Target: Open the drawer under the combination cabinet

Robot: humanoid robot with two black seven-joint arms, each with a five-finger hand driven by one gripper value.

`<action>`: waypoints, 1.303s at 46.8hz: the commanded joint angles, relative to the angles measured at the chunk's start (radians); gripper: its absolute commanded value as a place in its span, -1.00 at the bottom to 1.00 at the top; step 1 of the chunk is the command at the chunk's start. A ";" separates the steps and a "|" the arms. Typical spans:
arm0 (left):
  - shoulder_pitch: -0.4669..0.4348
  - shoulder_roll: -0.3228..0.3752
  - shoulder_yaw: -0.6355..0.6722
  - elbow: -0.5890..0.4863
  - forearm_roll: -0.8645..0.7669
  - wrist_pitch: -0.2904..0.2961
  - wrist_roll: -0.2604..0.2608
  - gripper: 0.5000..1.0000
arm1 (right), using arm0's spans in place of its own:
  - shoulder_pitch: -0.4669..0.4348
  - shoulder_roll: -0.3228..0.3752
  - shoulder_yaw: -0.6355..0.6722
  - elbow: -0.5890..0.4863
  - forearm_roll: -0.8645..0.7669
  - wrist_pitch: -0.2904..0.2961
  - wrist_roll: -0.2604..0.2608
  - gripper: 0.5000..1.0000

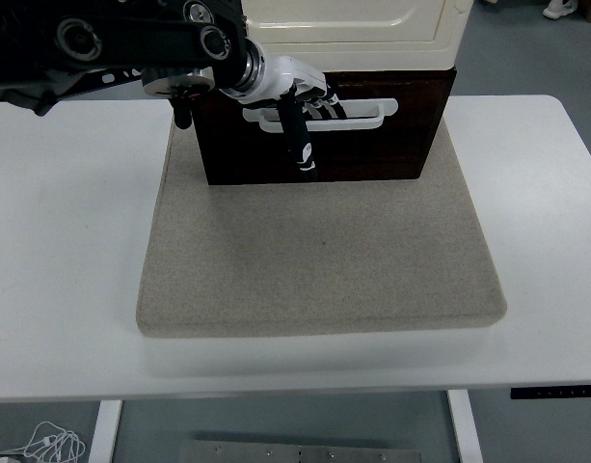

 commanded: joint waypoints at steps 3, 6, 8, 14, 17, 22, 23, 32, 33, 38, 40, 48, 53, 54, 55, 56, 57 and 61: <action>-0.002 0.000 -0.014 0.000 0.000 -0.022 0.000 1.00 | 0.000 0.000 0.000 0.000 0.000 0.000 0.000 0.70; -0.004 0.002 -0.016 0.000 0.000 -0.034 0.000 1.00 | 0.000 0.000 0.000 0.000 0.000 0.000 0.000 0.70; -0.005 0.002 -0.017 0.000 0.000 -0.044 0.000 1.00 | 0.000 0.000 0.000 0.000 0.000 0.000 0.000 0.70; -0.005 0.005 -0.031 0.000 0.000 -0.068 0.001 1.00 | 0.000 0.000 0.000 0.000 0.000 0.000 0.000 0.70; -0.007 0.005 -0.031 -0.001 0.000 -0.083 0.001 1.00 | 0.001 0.000 0.000 0.000 0.000 0.000 0.000 0.70; -0.008 0.008 -0.031 -0.001 0.000 -0.100 0.000 1.00 | 0.000 0.000 0.000 0.000 0.000 0.000 0.000 0.70; -0.008 0.008 -0.031 -0.003 0.000 -0.102 0.001 1.00 | 0.000 0.000 0.000 0.000 0.000 0.000 0.000 0.70; -0.010 0.011 -0.032 -0.003 0.000 -0.125 0.001 1.00 | 0.000 0.000 0.000 0.000 0.000 0.000 0.000 0.70; -0.012 0.011 -0.032 -0.003 0.000 -0.129 0.001 1.00 | 0.000 0.000 0.000 0.000 0.000 0.000 0.000 0.70; -0.019 0.012 -0.032 -0.004 0.000 -0.148 0.001 1.00 | 0.000 0.000 0.000 0.000 0.000 0.000 0.000 0.70; -0.021 0.012 -0.032 -0.004 0.000 -0.151 0.001 1.00 | 0.000 0.000 0.000 0.000 0.000 0.000 0.000 0.70; -0.027 0.014 -0.040 -0.003 0.000 -0.186 0.001 1.00 | 0.000 0.000 0.000 0.000 0.000 0.000 0.000 0.70; -0.027 0.014 -0.051 -0.004 0.000 -0.203 0.001 1.00 | 0.000 0.000 0.000 0.000 0.000 0.000 0.000 0.70; -0.027 0.015 -0.052 -0.004 0.000 -0.205 0.001 1.00 | 0.000 0.000 0.000 0.000 0.000 0.000 0.000 0.70; -0.028 0.015 -0.052 -0.004 0.000 -0.208 0.003 1.00 | 0.000 0.000 0.000 0.000 0.000 0.000 0.000 0.70; -0.030 0.015 -0.052 -0.004 0.000 -0.211 0.005 1.00 | 0.000 0.000 0.000 0.000 0.000 0.000 0.000 0.70; -0.031 0.015 -0.052 -0.006 0.000 -0.212 0.008 1.00 | 0.000 0.000 0.000 0.000 0.000 0.000 0.000 0.70; -0.035 0.017 -0.059 -0.006 0.000 -0.229 0.012 1.00 | 0.000 0.000 0.000 0.000 0.000 0.000 0.000 0.70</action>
